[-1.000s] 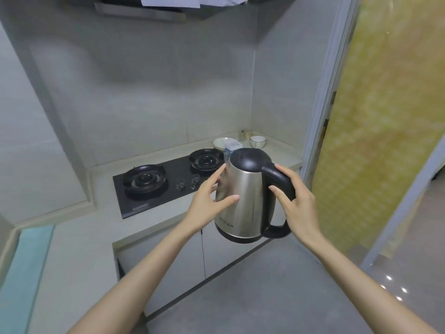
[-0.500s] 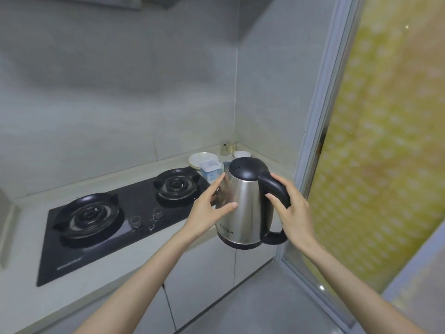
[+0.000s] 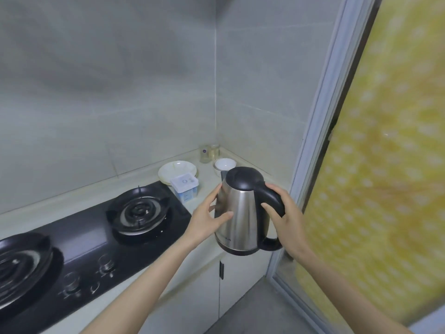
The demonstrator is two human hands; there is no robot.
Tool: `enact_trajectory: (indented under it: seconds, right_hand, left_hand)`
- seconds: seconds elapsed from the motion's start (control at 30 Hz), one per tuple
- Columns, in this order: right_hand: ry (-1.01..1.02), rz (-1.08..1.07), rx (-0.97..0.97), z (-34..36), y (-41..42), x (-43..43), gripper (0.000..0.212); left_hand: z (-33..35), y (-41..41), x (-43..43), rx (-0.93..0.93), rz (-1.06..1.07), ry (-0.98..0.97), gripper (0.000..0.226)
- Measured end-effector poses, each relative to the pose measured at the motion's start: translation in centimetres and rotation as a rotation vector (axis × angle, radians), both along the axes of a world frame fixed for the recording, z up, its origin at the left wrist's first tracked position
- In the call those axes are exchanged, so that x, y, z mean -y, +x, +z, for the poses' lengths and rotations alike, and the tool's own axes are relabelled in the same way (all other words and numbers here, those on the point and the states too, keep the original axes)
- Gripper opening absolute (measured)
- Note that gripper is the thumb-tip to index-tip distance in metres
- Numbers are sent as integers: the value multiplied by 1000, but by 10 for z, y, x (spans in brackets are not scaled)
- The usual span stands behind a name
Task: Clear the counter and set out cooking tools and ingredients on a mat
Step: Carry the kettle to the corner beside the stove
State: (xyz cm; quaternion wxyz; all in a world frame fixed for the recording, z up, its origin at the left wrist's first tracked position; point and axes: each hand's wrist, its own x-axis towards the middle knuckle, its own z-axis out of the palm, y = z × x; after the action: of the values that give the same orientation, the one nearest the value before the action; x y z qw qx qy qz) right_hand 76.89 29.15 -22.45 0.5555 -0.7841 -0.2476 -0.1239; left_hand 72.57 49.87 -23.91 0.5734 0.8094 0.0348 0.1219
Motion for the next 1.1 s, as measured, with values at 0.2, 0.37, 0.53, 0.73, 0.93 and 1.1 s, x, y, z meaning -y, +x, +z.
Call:
enact_trajectory:
  seconds: [0.2,0.37,0.53,0.73,0.93,1.1]
  right_hand:
    - [-37,-33,-32,-21,98,-25,44]
    - [-60,-43,-54,-35,168,-42,45]
    - [-107,-70,-46,-52,223,-53,47]
    - [-149,-71,-54,-74,281,-57,52]
    - [-201,-17,-99,-88,323,-53,49]
    - [-237,20,-118,-94,353,-50,47]
  left_hand:
    - [-24,105,-24,-5,-44,-11,79]
    - [-39,178,-41,-64,-51,-8,79]
    - [-50,236,-51,-136,-67,-32,81]
    - [-63,290,-53,-207,-81,-113,80]
    - [-74,324,-49,-245,-68,-140,80]
    - [-81,346,-41,-254,-33,-159,82]
